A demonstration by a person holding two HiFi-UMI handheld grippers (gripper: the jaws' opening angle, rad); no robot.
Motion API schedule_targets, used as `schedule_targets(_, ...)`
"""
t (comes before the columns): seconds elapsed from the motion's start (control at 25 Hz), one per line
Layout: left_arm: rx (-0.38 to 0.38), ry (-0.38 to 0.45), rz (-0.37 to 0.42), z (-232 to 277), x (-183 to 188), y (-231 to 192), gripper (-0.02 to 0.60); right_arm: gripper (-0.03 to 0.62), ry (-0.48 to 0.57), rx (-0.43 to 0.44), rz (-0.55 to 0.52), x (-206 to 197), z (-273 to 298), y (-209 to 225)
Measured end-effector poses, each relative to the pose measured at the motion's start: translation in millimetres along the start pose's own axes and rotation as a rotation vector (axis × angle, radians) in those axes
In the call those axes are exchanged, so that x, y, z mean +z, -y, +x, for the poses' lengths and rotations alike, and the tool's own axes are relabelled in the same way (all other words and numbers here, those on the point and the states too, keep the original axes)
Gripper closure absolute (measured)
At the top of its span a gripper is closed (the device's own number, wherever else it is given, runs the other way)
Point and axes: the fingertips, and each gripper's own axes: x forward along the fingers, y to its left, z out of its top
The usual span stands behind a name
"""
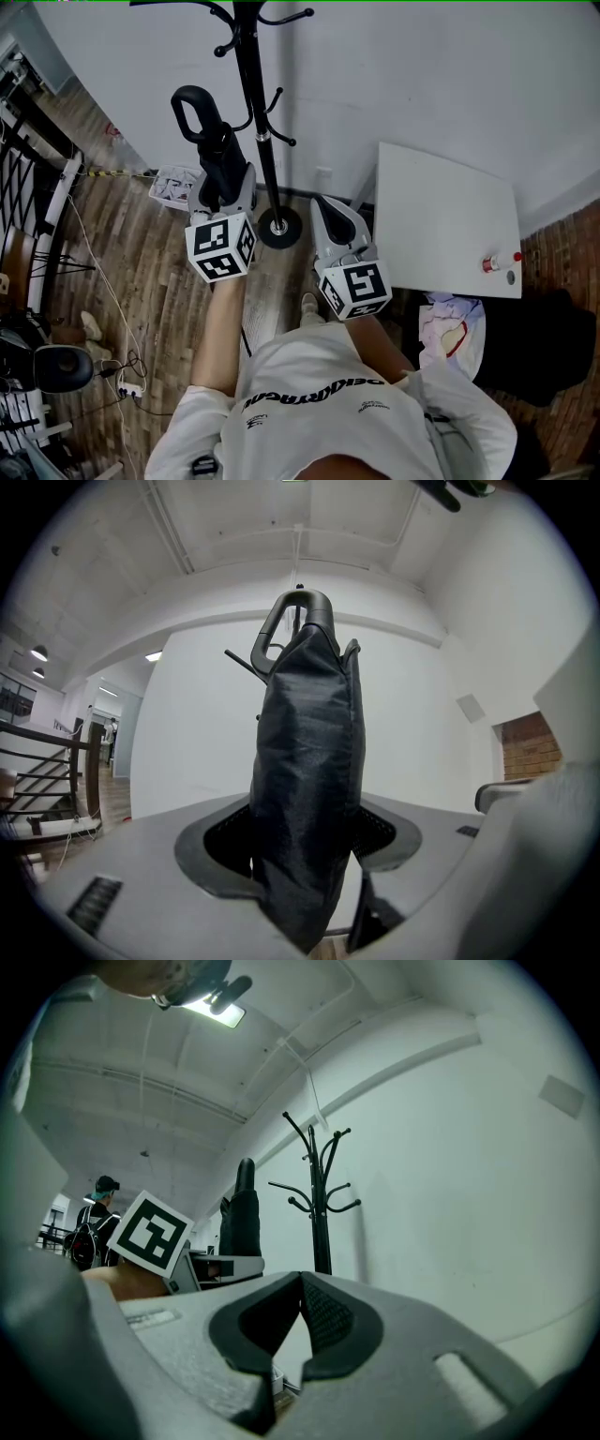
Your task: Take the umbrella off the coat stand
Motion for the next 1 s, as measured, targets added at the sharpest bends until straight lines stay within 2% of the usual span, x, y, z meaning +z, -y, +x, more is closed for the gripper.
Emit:
schedule_targets(0.44, 0.015, -0.009, -0.009, -23.6, -2.2, 3.9, 0.321, 0.599, -0.014, 0.005, -0.005, 13.2, 9.9, -7.0)
schedule_targets(0.64, -0.003, 0.013, -0.008, -66.5, -11.4, 16.4, 0.321, 0.599, -0.005, -0.009, -0.011, 6.0, -19.5, -25.1)
schedule_targets(1.0, -0.016, 0.019, -0.015, -90.7, -22.7, 30.3, 0.321, 0.599, -0.004, -0.007, -0.019, 4.4, -29.3, -33.6)
